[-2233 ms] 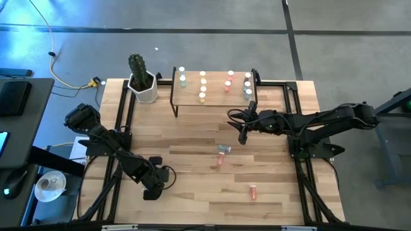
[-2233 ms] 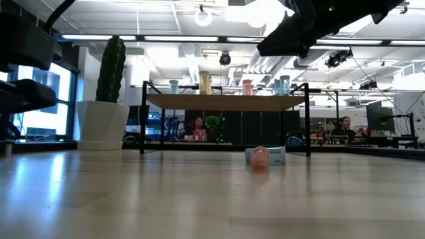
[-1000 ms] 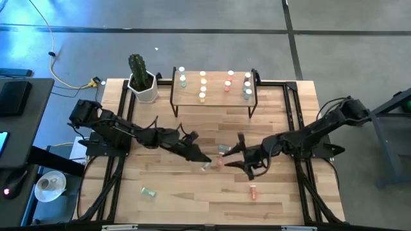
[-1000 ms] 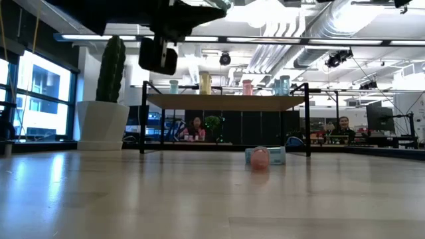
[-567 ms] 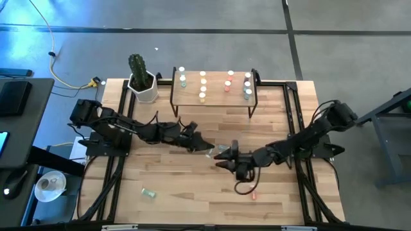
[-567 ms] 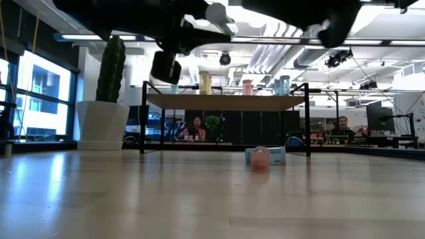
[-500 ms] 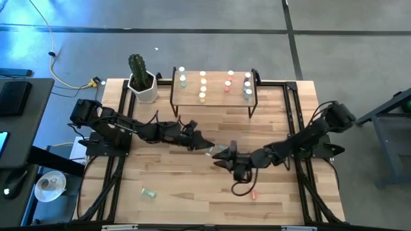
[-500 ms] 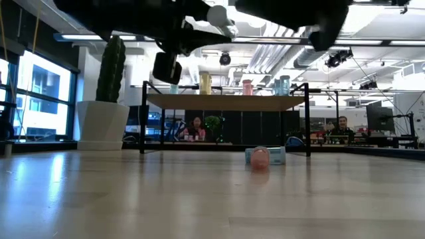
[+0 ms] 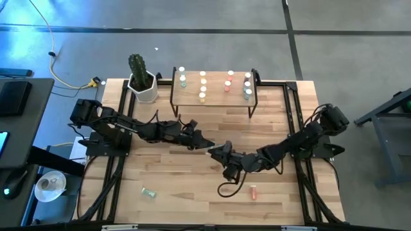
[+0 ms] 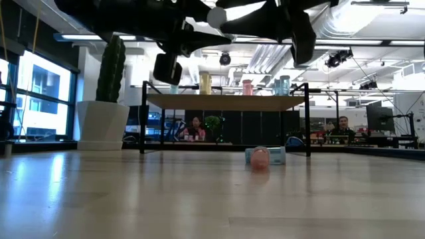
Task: Pick and place medicine bottles onto shelf by color
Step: Put the light blue pill bottle on the shelf aligned with the other light blue pill bottle
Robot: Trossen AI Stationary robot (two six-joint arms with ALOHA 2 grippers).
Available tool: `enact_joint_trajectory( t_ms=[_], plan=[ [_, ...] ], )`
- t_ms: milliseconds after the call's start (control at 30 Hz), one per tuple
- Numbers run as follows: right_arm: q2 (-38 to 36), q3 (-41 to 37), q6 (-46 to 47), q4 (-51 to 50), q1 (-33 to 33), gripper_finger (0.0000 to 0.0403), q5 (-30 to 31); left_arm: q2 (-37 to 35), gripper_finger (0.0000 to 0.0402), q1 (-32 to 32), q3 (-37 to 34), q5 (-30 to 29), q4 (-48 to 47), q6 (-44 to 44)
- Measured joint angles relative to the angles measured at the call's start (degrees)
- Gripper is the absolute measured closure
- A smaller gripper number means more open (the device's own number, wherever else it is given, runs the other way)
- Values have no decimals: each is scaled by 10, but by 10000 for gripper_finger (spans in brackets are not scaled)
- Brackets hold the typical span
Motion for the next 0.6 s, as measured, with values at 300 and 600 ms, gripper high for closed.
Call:
enact_joint_trajectory(
  t_ms=[300,600],
  plan=[
    [0,0,-21,-11,-11,222,-1,0,314,-4,0,2,5,-10],
    [0,0,-44,-10,-15,237,-5,0,314,-8,0,2,5,-11]
  ],
)
